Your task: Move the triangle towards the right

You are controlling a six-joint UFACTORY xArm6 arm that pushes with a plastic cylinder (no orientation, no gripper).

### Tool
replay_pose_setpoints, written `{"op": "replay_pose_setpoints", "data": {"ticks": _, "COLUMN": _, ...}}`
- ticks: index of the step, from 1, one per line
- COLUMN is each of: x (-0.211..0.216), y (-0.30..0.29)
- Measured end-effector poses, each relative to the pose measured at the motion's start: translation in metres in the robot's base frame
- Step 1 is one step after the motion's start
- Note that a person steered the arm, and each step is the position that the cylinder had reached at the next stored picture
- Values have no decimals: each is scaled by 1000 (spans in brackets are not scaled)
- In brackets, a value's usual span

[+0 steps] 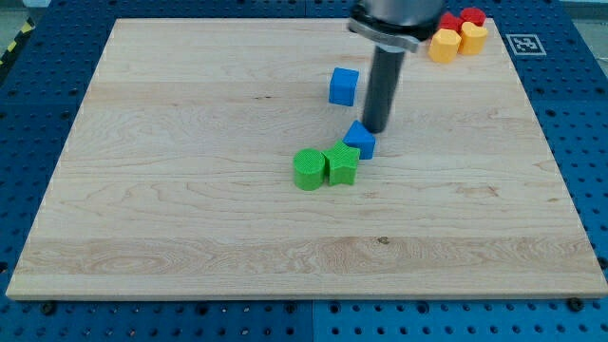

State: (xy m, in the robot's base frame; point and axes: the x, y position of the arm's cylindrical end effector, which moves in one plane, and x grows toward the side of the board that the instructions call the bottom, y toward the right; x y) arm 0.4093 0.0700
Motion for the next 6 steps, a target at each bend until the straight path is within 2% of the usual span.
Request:
{"op": "replay_pose_setpoints", "data": {"ticks": 1, "x": -15, "y": -41}}
{"op": "replay_pose_setpoints", "data": {"ticks": 2, "x": -3, "y": -61}}
{"op": "replay_pose_setpoints", "data": {"ticks": 4, "x": 14, "y": -25}}
{"op": "replay_pose_setpoints", "data": {"ticks": 6, "x": 33, "y": -39}}
